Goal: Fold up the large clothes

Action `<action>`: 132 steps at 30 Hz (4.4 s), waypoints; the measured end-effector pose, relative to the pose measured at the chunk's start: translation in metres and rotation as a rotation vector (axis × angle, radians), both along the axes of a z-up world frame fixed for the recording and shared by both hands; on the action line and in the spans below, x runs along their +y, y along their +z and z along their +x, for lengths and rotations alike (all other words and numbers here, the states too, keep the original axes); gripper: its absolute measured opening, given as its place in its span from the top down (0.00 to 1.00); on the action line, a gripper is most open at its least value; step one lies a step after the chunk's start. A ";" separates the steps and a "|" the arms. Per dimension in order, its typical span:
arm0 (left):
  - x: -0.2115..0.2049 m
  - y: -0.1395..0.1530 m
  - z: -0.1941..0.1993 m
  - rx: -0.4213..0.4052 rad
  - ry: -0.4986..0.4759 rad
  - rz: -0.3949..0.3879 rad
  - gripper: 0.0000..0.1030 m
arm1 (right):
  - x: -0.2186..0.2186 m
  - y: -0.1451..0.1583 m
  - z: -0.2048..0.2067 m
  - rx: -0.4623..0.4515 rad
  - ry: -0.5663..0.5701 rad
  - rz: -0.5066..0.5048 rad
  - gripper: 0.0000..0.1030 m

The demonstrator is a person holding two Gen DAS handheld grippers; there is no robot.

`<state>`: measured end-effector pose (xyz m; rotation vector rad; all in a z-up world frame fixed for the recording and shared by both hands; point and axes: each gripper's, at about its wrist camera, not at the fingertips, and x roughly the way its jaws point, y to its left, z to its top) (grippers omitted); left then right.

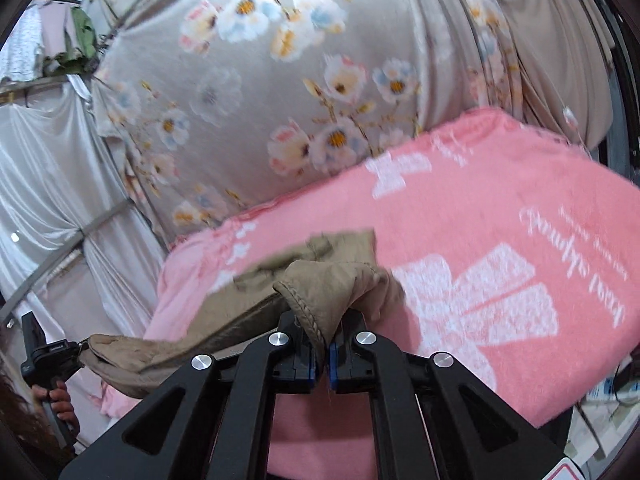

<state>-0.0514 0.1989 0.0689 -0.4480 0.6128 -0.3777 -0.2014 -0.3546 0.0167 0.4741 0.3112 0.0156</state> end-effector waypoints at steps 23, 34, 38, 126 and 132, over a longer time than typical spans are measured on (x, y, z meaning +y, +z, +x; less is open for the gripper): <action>-0.097 -0.120 0.310 0.284 0.153 0.453 0.94 | -0.035 -0.060 0.338 0.256 -0.123 -0.040 0.96; -0.112 -0.159 0.322 0.274 0.147 0.516 0.93 | -0.031 -0.113 0.373 0.362 -0.117 -0.046 0.96; -0.114 -0.167 0.322 0.250 0.148 0.506 0.93 | -0.032 -0.130 0.379 0.384 -0.108 -0.026 0.97; -0.258 -0.166 0.316 0.124 -0.016 0.575 0.42 | 0.117 -0.143 0.423 0.408 0.051 -0.319 0.84; -0.258 -0.166 0.316 0.123 -0.014 0.577 0.42 | 0.117 -0.143 0.423 0.407 0.045 -0.323 0.84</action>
